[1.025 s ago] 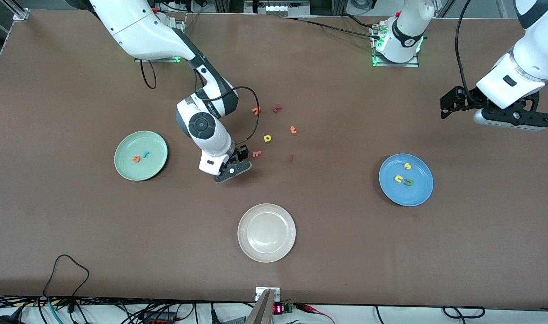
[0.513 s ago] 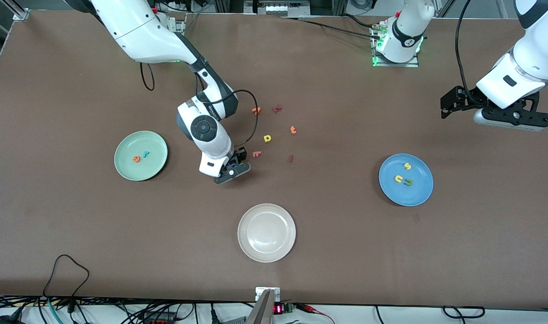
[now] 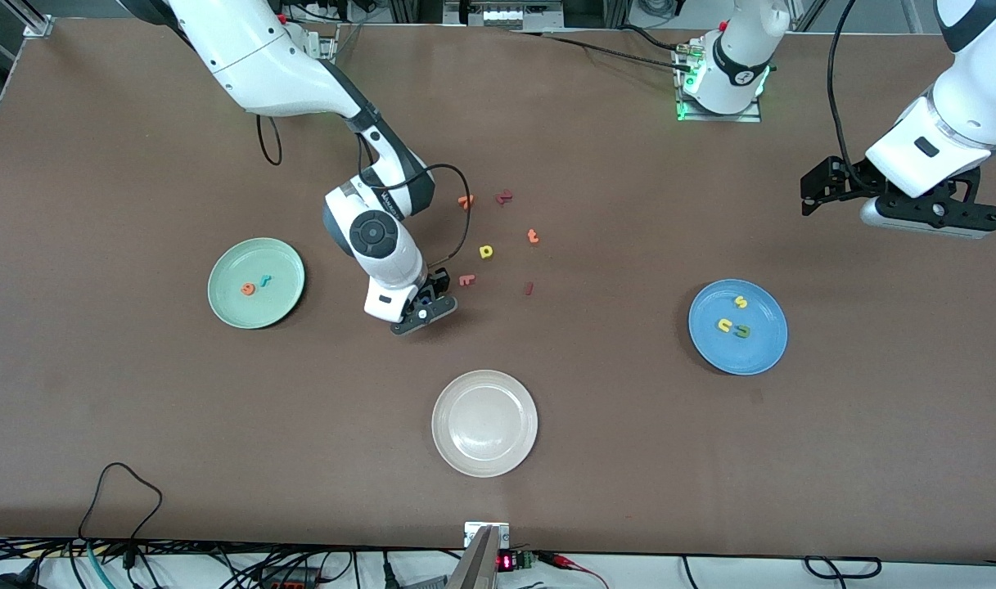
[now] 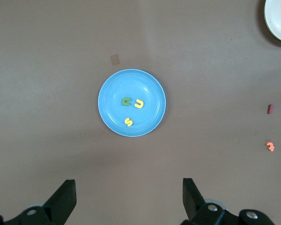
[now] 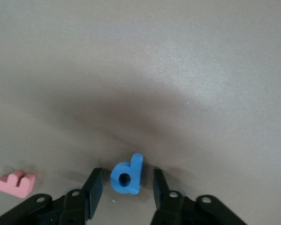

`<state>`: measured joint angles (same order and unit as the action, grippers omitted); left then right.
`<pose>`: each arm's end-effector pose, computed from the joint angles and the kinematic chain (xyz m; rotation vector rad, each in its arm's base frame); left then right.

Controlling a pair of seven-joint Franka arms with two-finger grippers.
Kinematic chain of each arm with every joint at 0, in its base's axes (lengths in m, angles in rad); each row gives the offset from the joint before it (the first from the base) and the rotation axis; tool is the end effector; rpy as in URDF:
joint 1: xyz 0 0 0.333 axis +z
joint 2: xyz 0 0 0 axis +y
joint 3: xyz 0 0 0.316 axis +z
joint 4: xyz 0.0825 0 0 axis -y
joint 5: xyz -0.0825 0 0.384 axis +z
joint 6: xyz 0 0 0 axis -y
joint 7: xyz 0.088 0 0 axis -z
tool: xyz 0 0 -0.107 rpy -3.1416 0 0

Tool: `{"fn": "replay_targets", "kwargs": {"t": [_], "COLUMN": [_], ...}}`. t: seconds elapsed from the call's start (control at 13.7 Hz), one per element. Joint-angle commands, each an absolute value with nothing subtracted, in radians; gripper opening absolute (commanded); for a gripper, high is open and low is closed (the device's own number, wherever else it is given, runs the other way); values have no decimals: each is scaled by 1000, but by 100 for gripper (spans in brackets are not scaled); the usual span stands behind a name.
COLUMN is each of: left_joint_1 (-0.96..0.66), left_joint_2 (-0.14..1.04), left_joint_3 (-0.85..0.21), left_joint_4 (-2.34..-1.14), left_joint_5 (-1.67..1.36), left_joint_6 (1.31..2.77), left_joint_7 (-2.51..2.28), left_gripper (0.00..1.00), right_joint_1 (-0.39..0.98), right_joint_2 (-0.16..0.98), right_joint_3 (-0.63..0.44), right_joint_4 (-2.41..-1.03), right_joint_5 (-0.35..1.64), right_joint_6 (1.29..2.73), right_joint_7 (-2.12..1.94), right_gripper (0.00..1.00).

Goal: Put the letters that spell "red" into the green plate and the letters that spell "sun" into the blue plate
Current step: 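Carry the blue d over the green plate with the right gripper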

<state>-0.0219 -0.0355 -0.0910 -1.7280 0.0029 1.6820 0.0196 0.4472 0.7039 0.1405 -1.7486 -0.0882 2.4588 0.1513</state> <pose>0.5458 -0.0624 0.5790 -3.1281 0.2080 0.0162 0.5574 0.3624 0.1740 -3.0185 -0.7240 -0.0021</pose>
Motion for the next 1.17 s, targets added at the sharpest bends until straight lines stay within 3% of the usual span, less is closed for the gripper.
{"fn": "replay_targets", "kwargs": {"t": [0.0,0.44,0.81,1.1], "left_joint_1": [-23,-23,-25,-25], "left_joint_2": [-28,-28,-28,-28], "left_joint_3": [-92,-92,-94,-94], "left_joint_4": [-1703,-1703,-1703,-1703], "left_joint_5": [20,20,20,20], "left_joint_6": [1660,1660,1660,1660], "left_joint_7": [31,31,29,29], "left_gripper": [100,100,100,100], "right_joint_1": [462,469,483,430], "right_joint_2": [724,724,716,602], "right_joint_3": [127,127,123,85], "right_joint_4": [-1720,-1720,-1718,-1718], "right_joint_5": [-106,-97,-97,-94], "right_joint_6": [2445,2445,2444,2341], "right_joint_7": [161,164,187,216], "right_gripper": [52,28,28,23]}}
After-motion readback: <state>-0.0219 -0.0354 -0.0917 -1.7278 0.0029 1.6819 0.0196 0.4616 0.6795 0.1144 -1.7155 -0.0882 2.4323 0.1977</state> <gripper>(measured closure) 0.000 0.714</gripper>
